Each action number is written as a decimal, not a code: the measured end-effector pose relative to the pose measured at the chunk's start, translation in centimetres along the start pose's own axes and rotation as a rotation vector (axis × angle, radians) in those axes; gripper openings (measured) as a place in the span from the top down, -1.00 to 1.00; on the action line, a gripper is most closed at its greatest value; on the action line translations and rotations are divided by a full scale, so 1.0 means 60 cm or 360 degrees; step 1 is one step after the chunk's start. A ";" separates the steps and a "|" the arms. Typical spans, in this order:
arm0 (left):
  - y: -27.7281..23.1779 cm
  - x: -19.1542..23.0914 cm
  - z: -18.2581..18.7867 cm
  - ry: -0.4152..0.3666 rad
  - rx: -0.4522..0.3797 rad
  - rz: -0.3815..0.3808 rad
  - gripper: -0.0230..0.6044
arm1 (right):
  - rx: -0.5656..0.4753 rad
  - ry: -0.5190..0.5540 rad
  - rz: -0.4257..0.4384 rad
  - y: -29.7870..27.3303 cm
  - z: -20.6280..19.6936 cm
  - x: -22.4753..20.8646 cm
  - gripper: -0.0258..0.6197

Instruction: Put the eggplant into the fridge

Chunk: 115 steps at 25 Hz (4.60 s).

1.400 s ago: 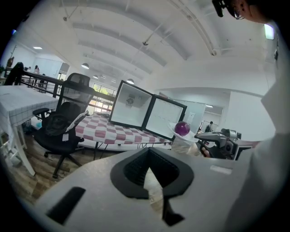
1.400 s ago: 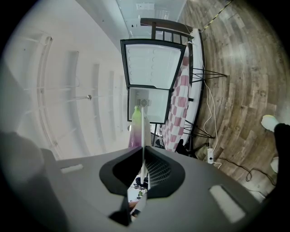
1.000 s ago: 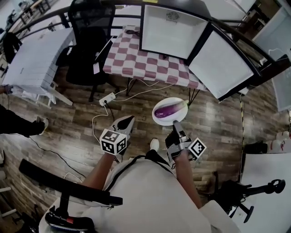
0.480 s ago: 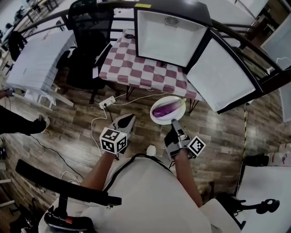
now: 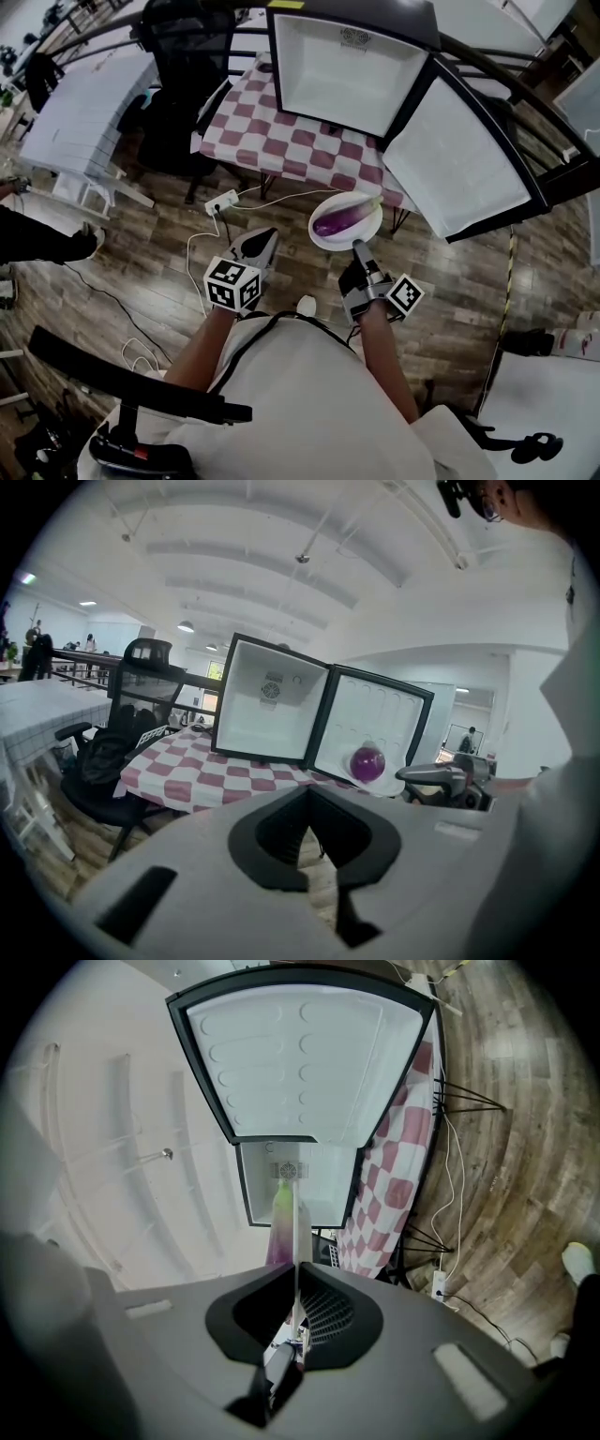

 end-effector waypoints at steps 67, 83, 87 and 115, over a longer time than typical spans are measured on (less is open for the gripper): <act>-0.373 0.396 0.255 -0.0123 0.0050 -0.0417 0.92 | -0.0333 0.0027 -0.0072 -0.488 0.134 0.010 0.84; -0.414 0.462 0.269 -0.0112 0.0036 -0.0374 0.92 | -0.0329 0.0022 -0.0115 -0.578 0.180 -0.017 0.84; -0.427 0.466 0.266 -0.0077 0.0040 -0.0316 0.92 | -0.0277 0.0027 -0.0117 -0.609 0.203 -0.024 0.84; -0.483 0.482 0.253 -0.0021 0.0114 -0.0082 0.92 | -0.0201 0.0086 -0.0239 -0.798 0.338 -0.140 0.83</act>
Point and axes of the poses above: the fingertips, and each gripper's own axes: y backward along the fingers, x to its left, z out of its top, the point moved 6 cm from there along y, backward along the fingers, and after that the axes turned 4 degrees about -y, right-handed, at the moved point
